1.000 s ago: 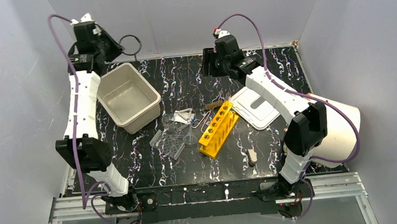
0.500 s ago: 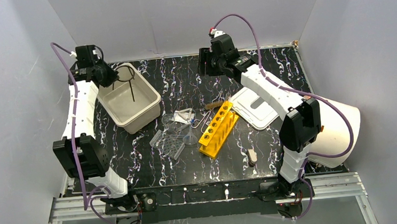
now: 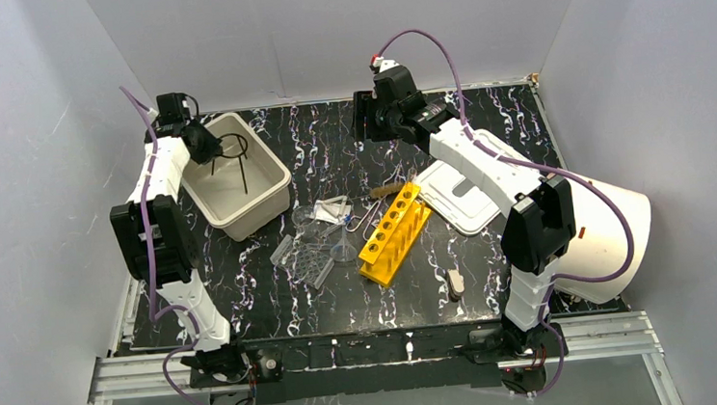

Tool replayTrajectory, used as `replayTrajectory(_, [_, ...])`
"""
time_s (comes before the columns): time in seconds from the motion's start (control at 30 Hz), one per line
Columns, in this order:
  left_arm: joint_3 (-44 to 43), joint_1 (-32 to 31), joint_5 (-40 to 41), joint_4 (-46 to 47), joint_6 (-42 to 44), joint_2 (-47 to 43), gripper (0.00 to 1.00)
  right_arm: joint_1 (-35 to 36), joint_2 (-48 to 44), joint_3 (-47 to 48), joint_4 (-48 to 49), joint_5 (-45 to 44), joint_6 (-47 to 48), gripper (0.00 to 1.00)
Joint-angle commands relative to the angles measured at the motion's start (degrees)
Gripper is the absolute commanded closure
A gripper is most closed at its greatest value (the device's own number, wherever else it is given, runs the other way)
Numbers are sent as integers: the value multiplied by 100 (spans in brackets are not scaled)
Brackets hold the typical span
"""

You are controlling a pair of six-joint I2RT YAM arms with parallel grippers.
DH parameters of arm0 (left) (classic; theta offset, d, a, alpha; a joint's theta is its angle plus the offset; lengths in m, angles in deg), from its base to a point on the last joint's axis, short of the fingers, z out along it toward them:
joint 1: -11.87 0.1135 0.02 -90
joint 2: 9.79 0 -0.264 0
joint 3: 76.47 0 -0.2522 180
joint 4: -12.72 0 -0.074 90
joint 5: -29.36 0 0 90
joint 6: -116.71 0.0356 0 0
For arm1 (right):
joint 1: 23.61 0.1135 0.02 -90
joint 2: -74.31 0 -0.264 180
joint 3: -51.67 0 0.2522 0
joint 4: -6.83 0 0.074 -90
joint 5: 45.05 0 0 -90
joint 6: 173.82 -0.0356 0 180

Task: Organize the chemistry lab equipment

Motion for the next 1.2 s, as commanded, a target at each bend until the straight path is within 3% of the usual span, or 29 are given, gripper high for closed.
replayTrajectory(0.0, [-10,53,-268,740,1,-84,100,36,-10,329,316,-96,90,33])
replayTrajectory(0.37, [-81,179,-661,1370,103,346,100,81,148,579,135,-224,95,33])
replayTrajectory(0.6, [-20,264,-789,1446,204,333,61,76,153,662,84,-231,102,33])
replayTrajectory(0.87, [-664,264,-566,593,399,150,20,84,300,951,-218,-122,345,31])
replayTrajectory(1.0, [-587,264,-409,384,497,-337,10,125,358,1064,-416,-31,491,29])
replayTrajectory(1.17, [-457,256,-730,95,624,-945,8,247,370,1085,-568,-27,609,27])
